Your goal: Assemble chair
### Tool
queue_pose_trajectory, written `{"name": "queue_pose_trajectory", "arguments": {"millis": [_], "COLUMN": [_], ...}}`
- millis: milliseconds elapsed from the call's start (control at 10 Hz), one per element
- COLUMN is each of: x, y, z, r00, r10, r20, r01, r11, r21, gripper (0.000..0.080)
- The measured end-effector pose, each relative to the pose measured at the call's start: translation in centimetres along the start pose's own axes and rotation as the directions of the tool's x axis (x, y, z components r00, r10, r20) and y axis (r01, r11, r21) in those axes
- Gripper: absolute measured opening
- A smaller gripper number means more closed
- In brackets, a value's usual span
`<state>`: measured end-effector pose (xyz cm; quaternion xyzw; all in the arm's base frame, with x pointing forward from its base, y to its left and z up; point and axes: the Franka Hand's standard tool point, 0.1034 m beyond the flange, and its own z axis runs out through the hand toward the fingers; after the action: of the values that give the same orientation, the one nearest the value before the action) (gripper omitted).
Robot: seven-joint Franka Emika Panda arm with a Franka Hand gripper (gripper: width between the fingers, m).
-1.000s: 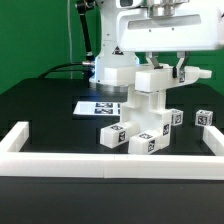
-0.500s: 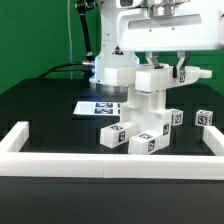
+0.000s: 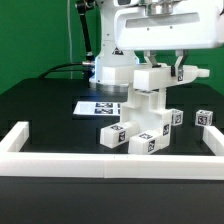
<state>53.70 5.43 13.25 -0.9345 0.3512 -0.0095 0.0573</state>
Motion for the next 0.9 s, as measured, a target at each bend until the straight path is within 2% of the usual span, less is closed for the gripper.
{"name": "queue_pose_trajectory", "arguments": {"millis": [900], "x": [-0.02], "y": [-0.21], "z": [0.18], "r00": [0.998], "r10": [-0.065], "r20": [-0.014], "r01": [0.065], "r11": [0.998], "r21": [0.004], "gripper": [0.0291]}}
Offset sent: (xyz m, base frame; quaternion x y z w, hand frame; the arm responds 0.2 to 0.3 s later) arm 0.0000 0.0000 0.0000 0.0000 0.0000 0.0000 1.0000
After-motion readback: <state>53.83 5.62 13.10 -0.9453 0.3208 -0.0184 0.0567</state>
